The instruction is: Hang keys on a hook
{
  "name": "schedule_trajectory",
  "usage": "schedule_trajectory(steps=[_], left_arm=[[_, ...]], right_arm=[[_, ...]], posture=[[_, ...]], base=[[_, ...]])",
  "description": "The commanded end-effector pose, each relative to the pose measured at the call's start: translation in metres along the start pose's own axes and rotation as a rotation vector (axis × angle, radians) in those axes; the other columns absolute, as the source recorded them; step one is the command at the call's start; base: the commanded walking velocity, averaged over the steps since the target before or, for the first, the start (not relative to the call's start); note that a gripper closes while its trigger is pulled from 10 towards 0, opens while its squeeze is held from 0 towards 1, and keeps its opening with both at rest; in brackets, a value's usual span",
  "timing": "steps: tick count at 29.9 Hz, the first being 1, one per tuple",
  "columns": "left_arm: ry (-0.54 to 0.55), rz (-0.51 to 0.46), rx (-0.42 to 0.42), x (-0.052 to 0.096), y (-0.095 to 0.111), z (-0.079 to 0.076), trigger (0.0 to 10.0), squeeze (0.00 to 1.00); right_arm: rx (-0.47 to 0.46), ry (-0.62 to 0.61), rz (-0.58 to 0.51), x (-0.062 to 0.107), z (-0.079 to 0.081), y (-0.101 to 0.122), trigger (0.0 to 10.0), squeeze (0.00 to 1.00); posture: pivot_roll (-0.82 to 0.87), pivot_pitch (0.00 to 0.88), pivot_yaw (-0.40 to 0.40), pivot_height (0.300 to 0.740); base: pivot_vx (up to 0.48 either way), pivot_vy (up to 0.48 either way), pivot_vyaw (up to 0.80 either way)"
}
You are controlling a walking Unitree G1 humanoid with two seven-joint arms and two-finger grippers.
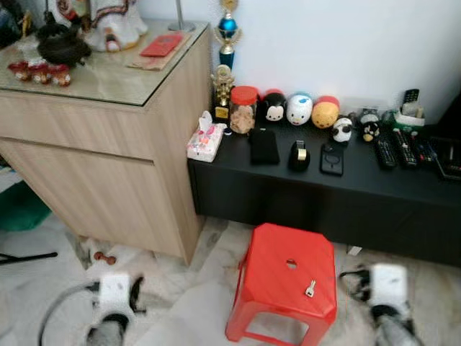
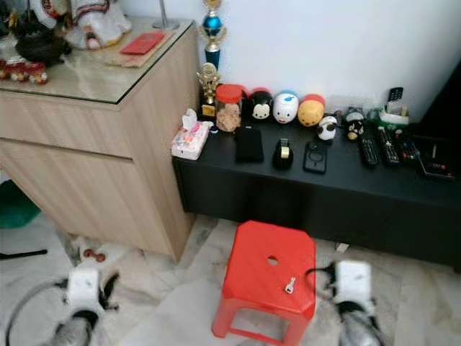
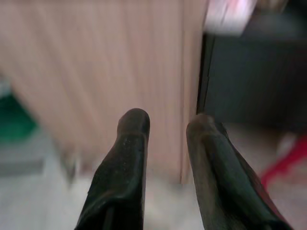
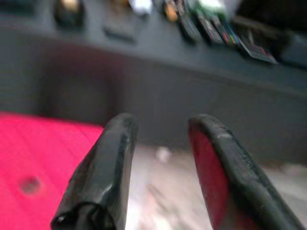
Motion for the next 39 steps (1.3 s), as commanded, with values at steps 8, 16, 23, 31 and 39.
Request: schedule_trajectory(steps=[8, 16, 23, 31, 39], left_arm=[[0.061, -0.059, 0.088, 0.014, 0.005, 0.002, 10.0, 0.00], [0.050, -0.039, 0.127, 0.013, 0.017, 0.003, 10.0, 0.00], [0.039, -0.034, 0.134, 0.009, 0.018, 0.004, 10.0, 0.00], [0.027, -0.010, 0.139, 0.007, 0.020, 0.004, 10.0, 0.00], [0.015, 0.006, 0.143, 0.003, 0.019, 0.004, 10.0, 0.00]], right_arm=[[-0.060, 0.047, -0.018, 0.013, 0.003, -0.006, 10.0, 0.00], [-0.050, 0.042, 0.008, 0.006, 0.004, -0.003, 10.0, 0.00], [-0.054, 0.034, 0.020, -0.001, 0.005, 0.001, 10.0, 0.00], [-0.062, 0.032, 0.049, -0.002, 0.009, -0.003, 10.0, 0.00], [-0.063, 0.043, 0.047, -0.005, 0.013, -0.002, 10.0, 0.00]], posture=[[-0.08, 0.033, -0.038, 0.740], [-0.08, 0.053, -0.034, 0.740], [-0.08, 0.064, -0.029, 0.716], [-0.07, 0.074, -0.018, 0.661], [-0.06, 0.070, -0.018, 0.637]], base=[[0.000, 0.000, 0.00], [0.000, 0.000, 0.00], [0.000, 0.000, 0.00], [0.000, 0.000, 0.00], [0.000, 0.000, 0.00]])
Point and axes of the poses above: a point about 5 cm out from each wrist's last joint towards the gripper, its own x axis pointing back from the gripper into the wrist, its own y axis along the axis of the wrist's last joint, z = x × y, the point moved 3 cm from there along -x, pointing out of the wrist towards the gripper, and after that the axes turned 15 degrees about -x, right-handed, at the moved point
